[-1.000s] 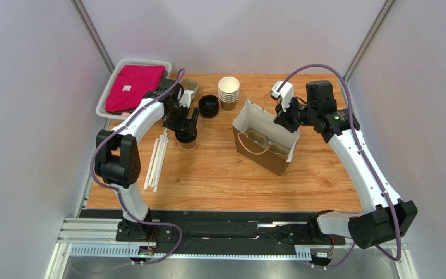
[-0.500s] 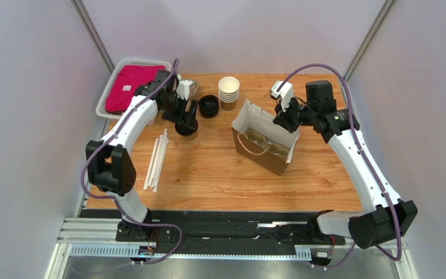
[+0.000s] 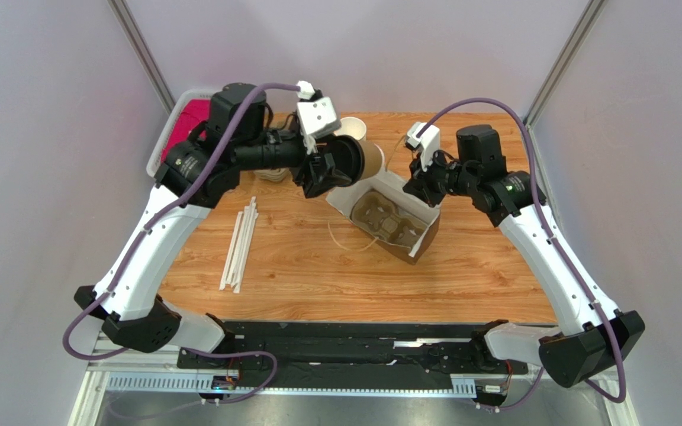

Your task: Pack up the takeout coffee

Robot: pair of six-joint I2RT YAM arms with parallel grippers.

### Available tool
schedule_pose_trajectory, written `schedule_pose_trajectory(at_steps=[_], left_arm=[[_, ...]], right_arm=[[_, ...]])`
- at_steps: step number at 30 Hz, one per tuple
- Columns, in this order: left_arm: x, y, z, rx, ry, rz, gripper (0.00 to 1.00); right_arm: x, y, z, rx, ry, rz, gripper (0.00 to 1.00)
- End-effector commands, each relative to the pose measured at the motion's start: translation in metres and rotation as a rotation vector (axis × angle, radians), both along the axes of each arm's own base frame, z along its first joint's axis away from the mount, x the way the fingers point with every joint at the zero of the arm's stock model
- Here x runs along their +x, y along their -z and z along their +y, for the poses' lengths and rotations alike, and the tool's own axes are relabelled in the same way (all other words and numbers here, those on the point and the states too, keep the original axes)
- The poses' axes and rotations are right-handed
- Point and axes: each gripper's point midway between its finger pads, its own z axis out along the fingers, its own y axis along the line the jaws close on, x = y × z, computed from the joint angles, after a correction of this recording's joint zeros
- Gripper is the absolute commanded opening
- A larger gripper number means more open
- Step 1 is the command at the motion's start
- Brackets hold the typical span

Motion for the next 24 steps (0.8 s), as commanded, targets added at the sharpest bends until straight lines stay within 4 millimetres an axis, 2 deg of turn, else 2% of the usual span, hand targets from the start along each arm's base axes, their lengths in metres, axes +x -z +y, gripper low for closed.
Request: schedule_pose_trajectory(at_steps=[1,2,3,5,6,9,13,16,19,20,24], left_arm=[[-0.005,0.032,-0.034,0.045,0.081,-0.011,0.37],[-0.006,0.038,-0.038,0.052,0.082,-0.005,0.37],[-0.004,0.055,-0.04,0.078,0.069,0.02,0.36],[-0.002,0.065,-0.048,0.078,0.056,0.023,0.35],[0.003,0.081,-0.048,0.096,0.023,0.059,0.35],[0.025,0.101,-0.054,0.119,-0.068,0.1,0.34],[0.046,0.116,-0.054,0.137,-0.169,0.112,0.34],[0.05,0.135,-0.056,0.189,-0.202,0.1,0.33],[0.045,0.153,-0.056,0.239,-0.193,0.104,0.33],[0.043,0.163,-0.054,0.266,-0.188,0.103,0.33],[0.041,0.181,-0.046,0.321,-0.193,0.096,0.33]], right_arm=[[0.004,-0.032,0.01,0.103,0.072,-0.055,0.0],[0.004,-0.032,0.011,0.106,0.082,-0.049,0.0],[0.004,-0.033,0.013,0.124,0.098,-0.029,0.0],[0.003,-0.033,0.014,0.141,0.116,-0.011,0.0],[0.002,-0.036,0.015,0.158,0.123,-0.013,0.0],[-0.004,-0.038,0.02,0.195,0.13,-0.003,0.0],[-0.008,-0.038,0.026,0.247,0.151,0.048,0.0],[-0.013,-0.032,0.032,0.268,0.13,0.094,0.0],[-0.016,-0.028,0.037,0.307,0.147,0.164,0.0],[-0.018,-0.029,0.04,0.327,0.152,0.187,0.0],[-0.028,-0.023,0.047,0.372,0.13,0.265,0.0]])
